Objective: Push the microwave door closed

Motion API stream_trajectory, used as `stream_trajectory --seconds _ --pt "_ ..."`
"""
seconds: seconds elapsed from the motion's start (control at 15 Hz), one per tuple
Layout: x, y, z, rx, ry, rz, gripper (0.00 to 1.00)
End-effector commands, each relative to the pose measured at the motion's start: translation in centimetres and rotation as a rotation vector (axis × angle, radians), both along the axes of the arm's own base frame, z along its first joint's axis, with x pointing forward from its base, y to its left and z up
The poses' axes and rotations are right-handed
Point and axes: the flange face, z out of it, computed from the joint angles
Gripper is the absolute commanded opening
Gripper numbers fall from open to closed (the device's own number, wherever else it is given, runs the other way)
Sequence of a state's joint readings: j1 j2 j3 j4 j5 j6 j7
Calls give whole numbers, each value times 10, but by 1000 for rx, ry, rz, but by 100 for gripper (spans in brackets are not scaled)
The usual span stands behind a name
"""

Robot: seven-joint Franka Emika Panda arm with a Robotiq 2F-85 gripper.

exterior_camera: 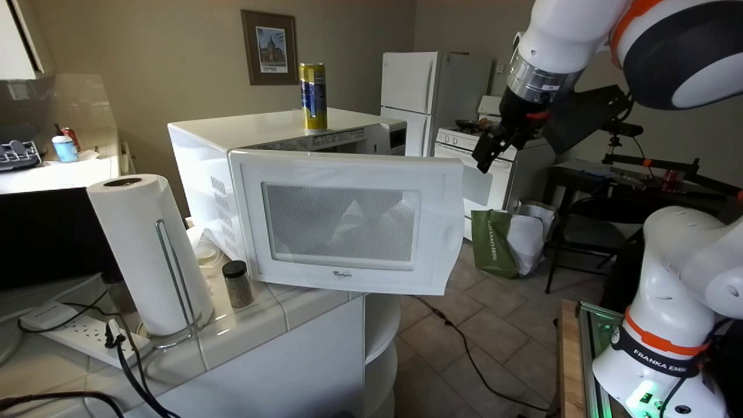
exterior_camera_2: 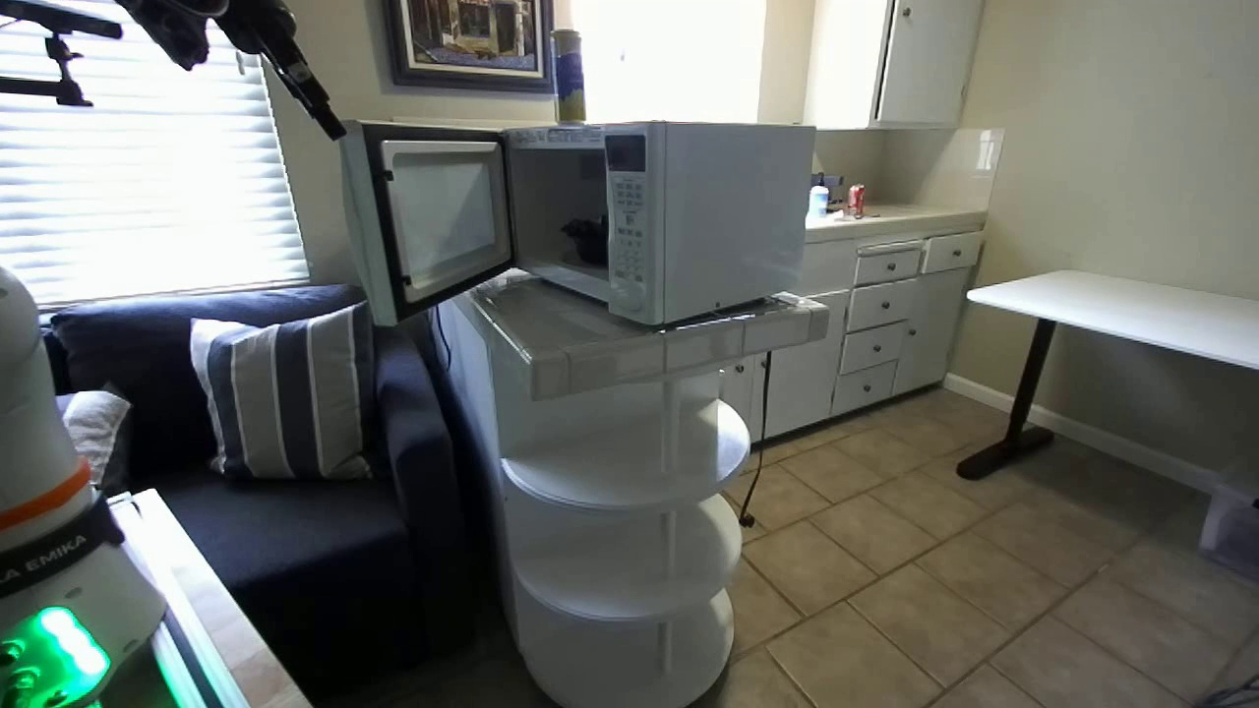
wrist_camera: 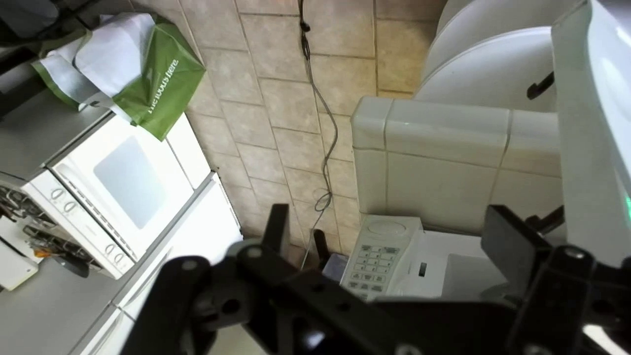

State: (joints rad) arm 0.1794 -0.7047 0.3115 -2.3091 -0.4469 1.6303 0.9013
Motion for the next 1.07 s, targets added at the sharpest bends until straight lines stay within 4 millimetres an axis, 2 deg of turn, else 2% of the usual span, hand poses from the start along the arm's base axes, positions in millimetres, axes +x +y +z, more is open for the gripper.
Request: stream_trajectory --seconds 0.0,0.27,0.47,0.67,1.0 --pt "-24 -13 -1 57 90 -33 100" --pt "-45 -27 5 149 135 -22 100" --pt "-49 -30 6 247 117 26 100" --pt "-47 -13 -3 389 93 100 100" --pt "-35 27 -27 539 42 204 100"
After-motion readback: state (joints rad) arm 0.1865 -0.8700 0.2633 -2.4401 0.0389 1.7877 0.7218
